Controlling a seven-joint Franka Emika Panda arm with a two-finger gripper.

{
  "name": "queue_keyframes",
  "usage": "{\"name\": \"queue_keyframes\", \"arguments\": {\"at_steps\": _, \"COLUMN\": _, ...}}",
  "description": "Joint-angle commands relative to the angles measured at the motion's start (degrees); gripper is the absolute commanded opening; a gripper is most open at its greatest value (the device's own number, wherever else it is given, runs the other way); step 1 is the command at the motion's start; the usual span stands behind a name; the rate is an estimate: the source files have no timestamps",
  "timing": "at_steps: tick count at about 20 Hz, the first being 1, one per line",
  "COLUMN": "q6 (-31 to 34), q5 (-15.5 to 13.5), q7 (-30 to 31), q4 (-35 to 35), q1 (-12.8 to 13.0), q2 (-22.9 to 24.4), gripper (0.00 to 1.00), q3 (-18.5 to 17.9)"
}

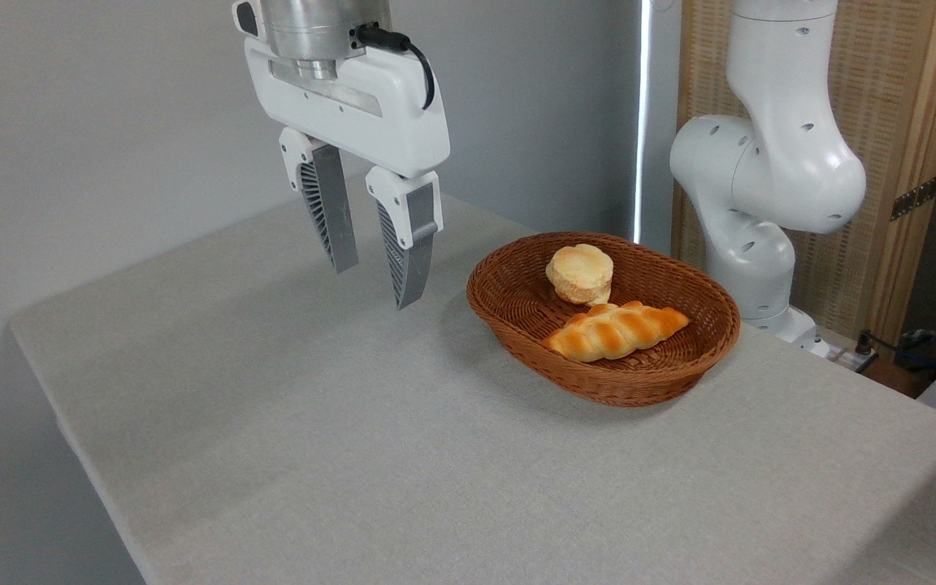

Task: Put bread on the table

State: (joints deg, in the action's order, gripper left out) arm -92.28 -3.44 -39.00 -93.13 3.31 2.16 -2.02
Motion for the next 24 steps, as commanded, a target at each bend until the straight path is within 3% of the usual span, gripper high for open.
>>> {"name": "queue_keyframes", "arguments": {"at_steps": 1, "q6": 1.31, "q5": -1.40, "q7": 0.51, "q4": 0.49, "q1": 0.21, "q2": -0.05, "gripper": 1.00, "q3": -0.35}}
{"name": "queue_keyframes", "arguments": {"at_steps": 12, "q6": 0.52, "q5": -1.40, "q7": 0.42, "q4": -1.26, "q1": 0.30, "q2": 1.00, "gripper": 1.00, "q3": -0.09}}
{"name": "queue_keyframes", "arguments": {"at_steps": 17, "q6": -2.82, "q5": -1.40, "q7": -1.94, "q4": -11.88, "q1": 0.21, "q2": 9.60, "gripper": 1.00, "q3": 0.70}}
{"name": "queue_keyframes", "arguments": {"at_steps": 20, "q6": -3.08, "q5": -1.40, "q7": -5.90, "q4": -20.57, "q1": 0.30, "q2": 16.19, "gripper": 1.00, "q3": 1.84}}
{"name": "queue_keyframes", "arguments": {"at_steps": 24, "q6": -4.40, "q5": -1.49, "q7": -6.44, "q4": -31.92, "q1": 0.73, "q2": 24.45, "gripper": 1.00, "q3": 3.86}}
